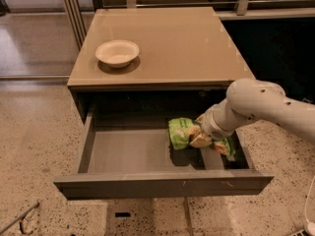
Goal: Pick green rice chip bag from top drawer and place on counter
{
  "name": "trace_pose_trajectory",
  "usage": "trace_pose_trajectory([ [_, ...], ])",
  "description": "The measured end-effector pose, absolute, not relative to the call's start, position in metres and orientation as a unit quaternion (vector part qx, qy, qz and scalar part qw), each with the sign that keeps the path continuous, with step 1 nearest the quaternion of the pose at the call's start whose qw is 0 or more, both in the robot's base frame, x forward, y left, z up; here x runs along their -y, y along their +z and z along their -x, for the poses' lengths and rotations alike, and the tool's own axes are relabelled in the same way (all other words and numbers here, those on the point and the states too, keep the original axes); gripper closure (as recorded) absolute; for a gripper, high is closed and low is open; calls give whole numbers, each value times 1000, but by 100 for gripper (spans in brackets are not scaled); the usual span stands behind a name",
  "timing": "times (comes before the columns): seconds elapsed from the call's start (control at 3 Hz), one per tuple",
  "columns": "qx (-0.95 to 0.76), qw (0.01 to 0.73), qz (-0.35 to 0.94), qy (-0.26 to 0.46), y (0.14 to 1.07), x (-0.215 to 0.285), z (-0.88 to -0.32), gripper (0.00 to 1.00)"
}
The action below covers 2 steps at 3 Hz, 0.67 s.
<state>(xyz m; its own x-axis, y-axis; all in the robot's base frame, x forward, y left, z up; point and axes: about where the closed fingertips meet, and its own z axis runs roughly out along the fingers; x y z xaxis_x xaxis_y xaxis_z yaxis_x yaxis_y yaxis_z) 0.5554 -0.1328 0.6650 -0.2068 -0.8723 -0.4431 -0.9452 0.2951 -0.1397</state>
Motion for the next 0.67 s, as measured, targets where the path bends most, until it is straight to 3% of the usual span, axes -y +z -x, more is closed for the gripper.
trace_pose_trajectory([
  [0.67,-761,224,606,58,747,139,-543,100],
])
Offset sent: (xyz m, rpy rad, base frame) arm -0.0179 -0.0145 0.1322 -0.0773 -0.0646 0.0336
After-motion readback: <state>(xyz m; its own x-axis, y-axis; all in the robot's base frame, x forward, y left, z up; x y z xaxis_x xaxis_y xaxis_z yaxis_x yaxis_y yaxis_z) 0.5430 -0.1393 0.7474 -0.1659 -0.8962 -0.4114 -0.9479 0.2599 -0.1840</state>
